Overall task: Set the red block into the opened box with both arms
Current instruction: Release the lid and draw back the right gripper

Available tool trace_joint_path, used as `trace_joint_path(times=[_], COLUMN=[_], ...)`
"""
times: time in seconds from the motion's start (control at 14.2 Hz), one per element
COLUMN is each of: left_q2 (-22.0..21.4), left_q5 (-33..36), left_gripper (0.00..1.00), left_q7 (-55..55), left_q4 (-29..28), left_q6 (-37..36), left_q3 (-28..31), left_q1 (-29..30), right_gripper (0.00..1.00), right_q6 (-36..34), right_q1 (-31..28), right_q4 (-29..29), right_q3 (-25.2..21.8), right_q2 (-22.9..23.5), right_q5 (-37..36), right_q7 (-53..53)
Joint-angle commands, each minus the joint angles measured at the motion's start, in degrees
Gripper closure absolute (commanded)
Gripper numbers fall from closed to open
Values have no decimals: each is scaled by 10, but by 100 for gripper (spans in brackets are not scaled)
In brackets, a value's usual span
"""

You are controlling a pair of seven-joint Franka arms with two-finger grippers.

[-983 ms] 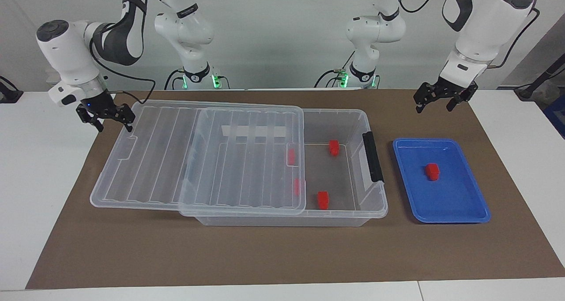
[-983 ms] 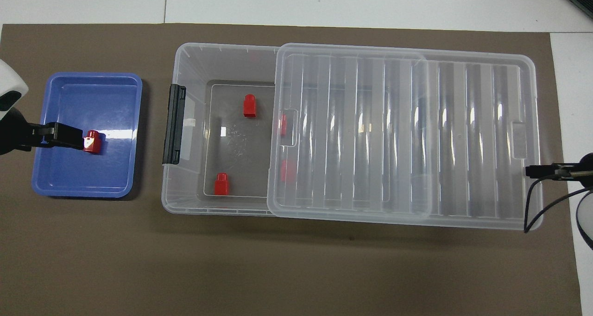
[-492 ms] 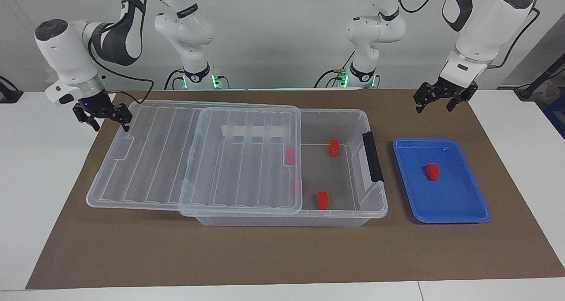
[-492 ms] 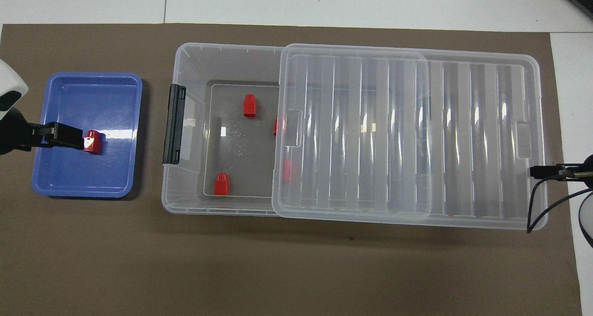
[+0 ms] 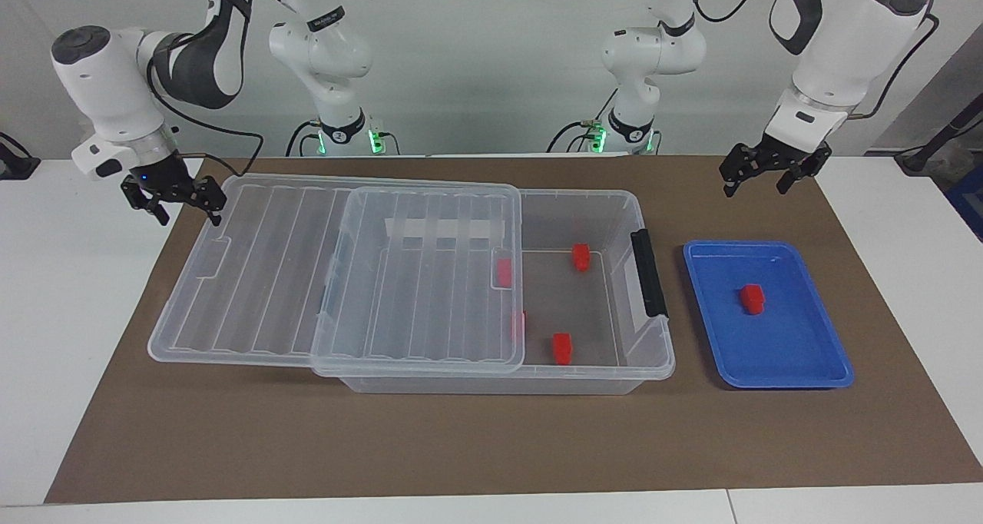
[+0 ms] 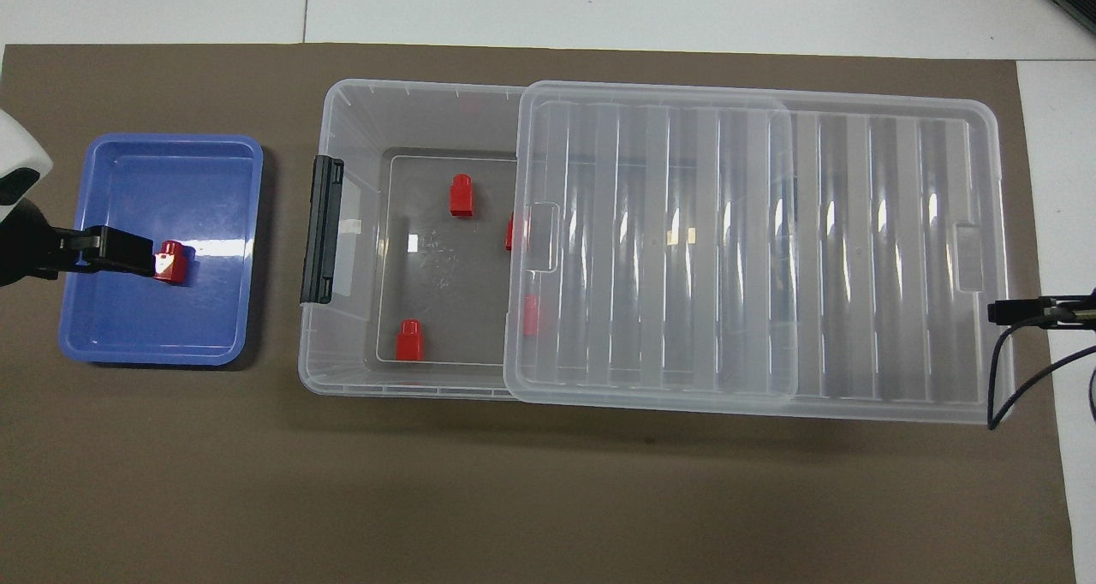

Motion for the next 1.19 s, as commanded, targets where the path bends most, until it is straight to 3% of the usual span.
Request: trace_joint_path(times=[0.0,0.28,0.56,0.77,0.98,1.12], left_q2=[-6,-10,-1,58,115,157], left_q5=[12,11,9,9,9,9], left_gripper=[0,0,0,0,0,0], left_q7=[2,-5,-6,88,114,127], left_q4=[-3,-3,-38,-46,-105,-120], left_q6=[1,-16,96,172,326,380], left_q3=[1,1,3,3,3,3], left_q1=[0,0,50,79,85,94], right_gripper=[0,0,0,0,0,0], right_q6=[-58,-120,-229,-291,-300,-316], right_q1=[28,87,119,125,124,126], right_q4=[38,98,246,347,369,375], right_q3=[5,5,5,5,5,9], right_q2=[-2,5,58,102,113,118], right_q5=[-7,-7,-8,-7,-9,-35], right_q7=[62,171,252,286,313,312])
